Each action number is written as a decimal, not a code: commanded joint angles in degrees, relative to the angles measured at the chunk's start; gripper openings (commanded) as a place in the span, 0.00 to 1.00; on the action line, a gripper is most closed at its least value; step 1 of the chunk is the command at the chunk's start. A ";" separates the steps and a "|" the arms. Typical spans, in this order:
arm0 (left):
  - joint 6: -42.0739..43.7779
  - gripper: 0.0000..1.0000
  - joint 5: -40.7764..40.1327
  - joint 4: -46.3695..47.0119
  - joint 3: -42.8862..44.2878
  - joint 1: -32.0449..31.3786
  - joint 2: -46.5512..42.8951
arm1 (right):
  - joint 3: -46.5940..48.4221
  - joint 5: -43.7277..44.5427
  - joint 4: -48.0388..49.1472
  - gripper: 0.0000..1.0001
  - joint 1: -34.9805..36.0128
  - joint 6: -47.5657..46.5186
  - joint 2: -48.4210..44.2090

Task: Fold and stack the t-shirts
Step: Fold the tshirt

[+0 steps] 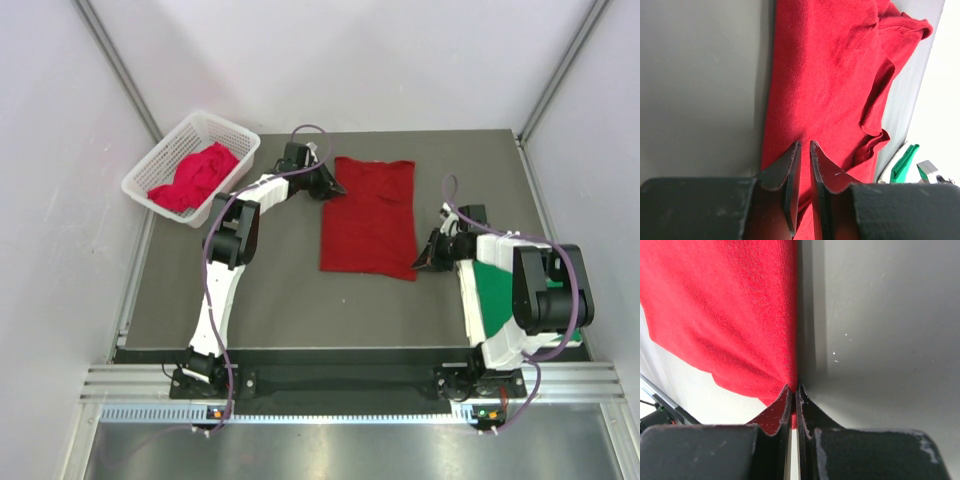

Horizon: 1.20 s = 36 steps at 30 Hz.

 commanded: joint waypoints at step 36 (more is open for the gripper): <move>10.92 0.45 2.05 -27.25 -7.51 2.06 -16.82 | -2.42 10.73 -13.46 0.43 1.71 20.43 -13.14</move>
